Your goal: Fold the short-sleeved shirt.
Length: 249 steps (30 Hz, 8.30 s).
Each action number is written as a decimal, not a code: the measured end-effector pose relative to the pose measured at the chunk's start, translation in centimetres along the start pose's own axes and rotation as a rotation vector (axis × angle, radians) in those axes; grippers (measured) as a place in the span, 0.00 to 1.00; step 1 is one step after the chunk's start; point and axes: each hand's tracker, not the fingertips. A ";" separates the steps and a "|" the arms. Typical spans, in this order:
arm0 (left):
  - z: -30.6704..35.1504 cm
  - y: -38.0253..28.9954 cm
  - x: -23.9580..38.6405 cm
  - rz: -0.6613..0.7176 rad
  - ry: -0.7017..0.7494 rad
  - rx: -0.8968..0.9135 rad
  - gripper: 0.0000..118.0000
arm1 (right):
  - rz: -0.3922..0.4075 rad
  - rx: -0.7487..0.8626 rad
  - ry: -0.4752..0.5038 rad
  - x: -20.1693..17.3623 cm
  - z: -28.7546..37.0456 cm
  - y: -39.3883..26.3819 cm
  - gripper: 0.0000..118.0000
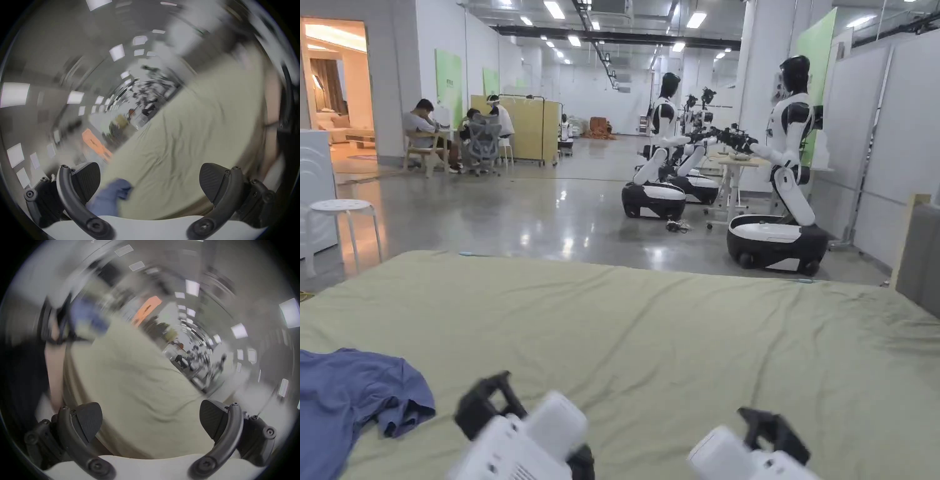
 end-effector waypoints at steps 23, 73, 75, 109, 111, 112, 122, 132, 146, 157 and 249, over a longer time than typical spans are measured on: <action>1.1 -1.9 -3.1 0.450 0.155 0.254 0.99 | -0.432 0.184 -0.340 3.7 2.8 -1.0 1.00; 3.8 -2.8 -5.0 0.443 0.162 0.271 0.00 | -0.406 0.205 -0.282 1.8 1.2 0.7 0.00; 4.7 -3.8 -6.7 0.445 0.243 0.249 0.00 | -0.391 0.215 -0.219 0.4 -0.2 1.8 0.00; -27.3 -21.3 -31.6 0.711 0.229 -0.585 0.55 | -0.304 0.017 0.259 -9.5 -24.9 5.9 0.00; -29.9 -22.4 -32.5 0.802 0.184 -0.600 0.98 | -0.313 -0.008 0.261 -9.3 -25.9 5.2 0.00; -31.2 -22.9 -32.9 0.839 0.147 -0.611 0.95 | -0.318 -0.015 0.263 -9.1 -26.3 4.8 0.00; -36.0 -23.6 -32.8 0.581 0.186 -0.791 0.76 | -0.322 -0.063 0.247 -7.8 -26.4 3.4 0.00; -30.8 -19.1 -32.0 0.562 0.177 -0.633 0.04 | -0.374 -0.016 0.227 -5.8 -24.3 3.7 0.00; -21.8 5.4 -22.5 0.457 -0.138 -0.237 0.03 | -0.491 0.092 0.095 1.3 -13.2 4.2 0.00; -28.0 17.5 7.1 0.264 -0.660 -0.211 0.03 | -0.564 0.117 -0.234 11.1 -1.2 -1.1 0.00; -19.7 -6.1 -9.6 0.410 -0.202 -0.355 0.03 | -0.651 -0.611 -0.229 26.0 -19.5 -19.1 0.47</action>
